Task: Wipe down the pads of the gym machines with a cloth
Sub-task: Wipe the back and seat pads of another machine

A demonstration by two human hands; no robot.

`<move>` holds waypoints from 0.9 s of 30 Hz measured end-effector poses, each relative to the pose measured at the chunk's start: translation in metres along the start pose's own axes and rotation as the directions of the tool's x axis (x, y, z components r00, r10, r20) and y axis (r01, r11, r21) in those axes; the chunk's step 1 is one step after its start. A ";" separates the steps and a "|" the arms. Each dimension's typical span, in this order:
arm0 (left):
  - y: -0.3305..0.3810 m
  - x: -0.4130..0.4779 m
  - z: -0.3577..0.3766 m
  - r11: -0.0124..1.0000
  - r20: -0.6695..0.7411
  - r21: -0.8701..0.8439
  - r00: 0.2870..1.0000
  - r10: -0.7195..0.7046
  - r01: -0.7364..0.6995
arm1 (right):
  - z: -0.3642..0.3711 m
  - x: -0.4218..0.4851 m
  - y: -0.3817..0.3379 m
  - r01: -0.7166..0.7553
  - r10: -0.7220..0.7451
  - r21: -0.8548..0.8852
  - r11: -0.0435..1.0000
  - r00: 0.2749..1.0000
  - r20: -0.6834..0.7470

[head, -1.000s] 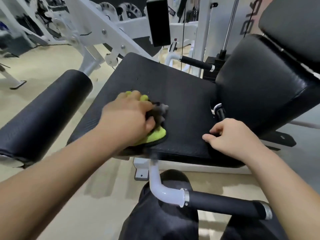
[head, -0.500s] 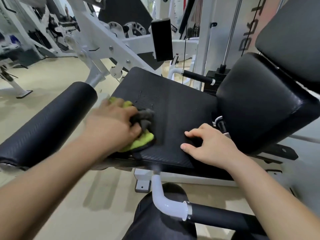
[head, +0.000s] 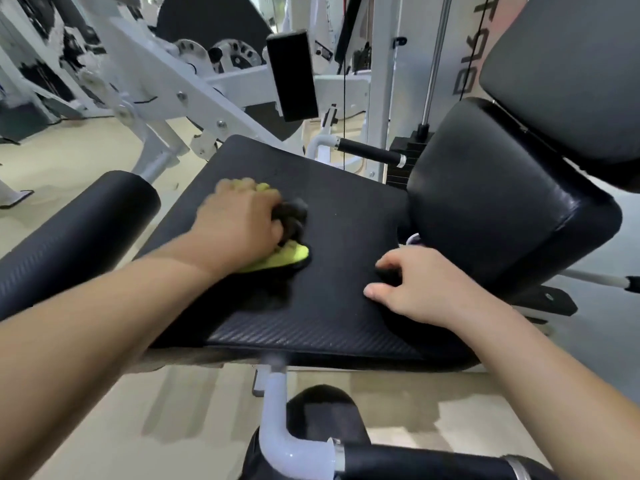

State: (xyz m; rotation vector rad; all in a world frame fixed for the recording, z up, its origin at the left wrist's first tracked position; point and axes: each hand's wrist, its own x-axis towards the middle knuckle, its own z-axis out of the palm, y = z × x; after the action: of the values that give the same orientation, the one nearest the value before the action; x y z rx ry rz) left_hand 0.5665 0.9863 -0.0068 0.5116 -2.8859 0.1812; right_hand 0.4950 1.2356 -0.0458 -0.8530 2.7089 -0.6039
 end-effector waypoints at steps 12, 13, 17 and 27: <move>0.117 0.011 0.053 0.994 -0.039 -0.097 0.998 0.042 -0.046 | -0.021 0.032 -0.008 -0.233 0.226 -0.009 0.972 0.931 0.286; 0.113 0.009 0.051 0.989 -0.058 -0.136 0.997 0.050 -0.058 | -0.022 0.030 -0.010 -0.219 0.218 -0.031 0.975 0.929 0.298; 0.104 -0.015 0.038 0.988 0.027 -0.152 1.000 0.010 -0.006 | -0.025 0.022 -0.015 -0.220 0.191 0.022 0.975 0.891 0.412; 0.118 -0.008 0.004 0.992 0.451 -0.088 0.884 0.118 -0.088 | -0.113 0.061 -0.035 -0.449 0.283 0.254 0.857 0.821 0.495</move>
State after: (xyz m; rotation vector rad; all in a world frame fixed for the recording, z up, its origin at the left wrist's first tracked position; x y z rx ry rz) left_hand 0.5322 1.0980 -0.0221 0.4358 -3.3692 -0.0252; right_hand 0.4253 1.2086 0.0639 -0.2946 2.1611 -0.6880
